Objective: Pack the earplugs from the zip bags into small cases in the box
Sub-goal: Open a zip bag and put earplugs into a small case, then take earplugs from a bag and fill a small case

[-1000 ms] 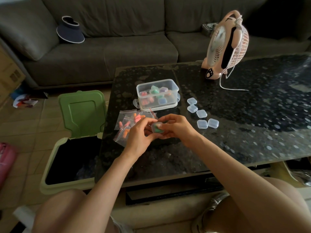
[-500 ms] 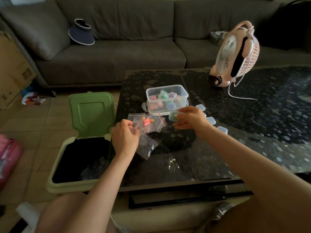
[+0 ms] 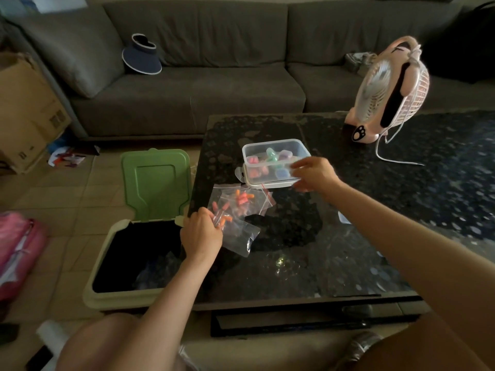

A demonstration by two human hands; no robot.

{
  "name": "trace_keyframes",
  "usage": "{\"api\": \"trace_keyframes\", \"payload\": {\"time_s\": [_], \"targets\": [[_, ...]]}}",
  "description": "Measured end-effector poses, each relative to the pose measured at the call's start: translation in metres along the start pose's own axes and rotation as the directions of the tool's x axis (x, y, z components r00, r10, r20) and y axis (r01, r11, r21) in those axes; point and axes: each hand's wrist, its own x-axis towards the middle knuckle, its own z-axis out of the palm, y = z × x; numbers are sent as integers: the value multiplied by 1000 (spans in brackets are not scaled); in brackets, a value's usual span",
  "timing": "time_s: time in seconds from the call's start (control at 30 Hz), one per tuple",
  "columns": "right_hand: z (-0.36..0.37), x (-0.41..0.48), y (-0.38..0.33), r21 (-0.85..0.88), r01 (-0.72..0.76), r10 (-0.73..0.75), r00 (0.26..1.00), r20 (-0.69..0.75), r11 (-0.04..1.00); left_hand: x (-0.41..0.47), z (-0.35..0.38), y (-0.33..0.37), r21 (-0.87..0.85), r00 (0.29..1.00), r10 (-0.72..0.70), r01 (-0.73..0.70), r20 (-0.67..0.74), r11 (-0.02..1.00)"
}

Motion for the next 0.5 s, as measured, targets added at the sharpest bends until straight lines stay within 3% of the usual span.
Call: {"api": "trace_keyframes", "payload": {"time_s": [0.17,0.33,0.5], "targets": [[19,-37,20,-178,108,-71,976,205,978,-2,-3,1,-71,998,23,-27,-58,997],[38,-41,35,-236,208,-180,974,135,949,-5,-21,-7,-162,978,48,-81,-202,983],[52,-35,43,-205,68,-33,985,169,976,1,-42,-37,-290,927,-187,90,-325,953]]}}
